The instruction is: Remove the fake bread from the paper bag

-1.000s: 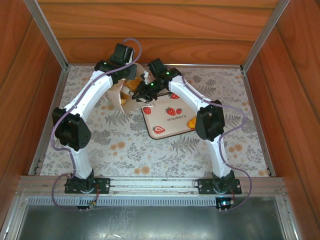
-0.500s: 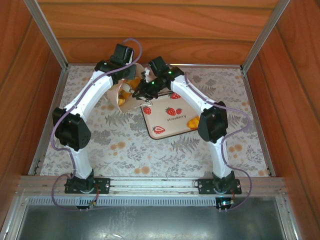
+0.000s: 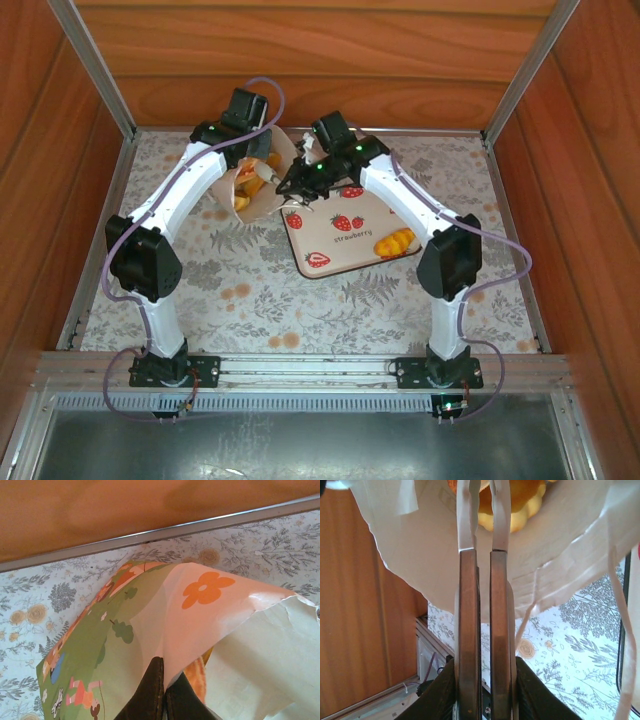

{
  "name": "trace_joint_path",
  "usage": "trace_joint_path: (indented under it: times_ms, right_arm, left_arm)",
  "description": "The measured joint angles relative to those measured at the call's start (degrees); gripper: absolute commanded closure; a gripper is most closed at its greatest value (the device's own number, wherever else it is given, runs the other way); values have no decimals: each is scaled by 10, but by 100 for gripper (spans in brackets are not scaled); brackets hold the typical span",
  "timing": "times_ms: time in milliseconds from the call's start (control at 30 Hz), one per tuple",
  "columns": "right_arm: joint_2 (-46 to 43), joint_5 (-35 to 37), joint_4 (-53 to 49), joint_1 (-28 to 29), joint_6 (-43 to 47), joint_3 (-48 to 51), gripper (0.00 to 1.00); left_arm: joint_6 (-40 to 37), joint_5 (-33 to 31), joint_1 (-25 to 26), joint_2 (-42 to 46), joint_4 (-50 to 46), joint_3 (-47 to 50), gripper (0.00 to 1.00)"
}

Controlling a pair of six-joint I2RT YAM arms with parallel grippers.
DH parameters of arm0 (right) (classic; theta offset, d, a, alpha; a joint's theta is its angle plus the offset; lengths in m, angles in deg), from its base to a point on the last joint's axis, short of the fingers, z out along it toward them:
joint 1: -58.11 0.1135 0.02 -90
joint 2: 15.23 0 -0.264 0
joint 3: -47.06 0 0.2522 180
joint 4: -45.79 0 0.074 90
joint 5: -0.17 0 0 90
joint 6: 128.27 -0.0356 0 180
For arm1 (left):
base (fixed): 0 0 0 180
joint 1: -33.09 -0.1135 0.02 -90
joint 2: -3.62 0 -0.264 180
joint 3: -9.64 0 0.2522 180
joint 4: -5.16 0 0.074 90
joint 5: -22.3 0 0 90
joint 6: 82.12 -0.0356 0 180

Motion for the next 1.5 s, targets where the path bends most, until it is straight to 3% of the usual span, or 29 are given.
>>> trace_joint_path:
  times_ms: [1133, 1500]
  right_arm:
    - [-267, 89, -24, -1, 1, 164, 93]
    - [-394, 137, -49, -61, 1, 203, 91]
  left_arm:
    - [-17, -55, -5, 1, 0, 0, 100]
    - [-22, -57, -8, 1, 0, 0, 100]
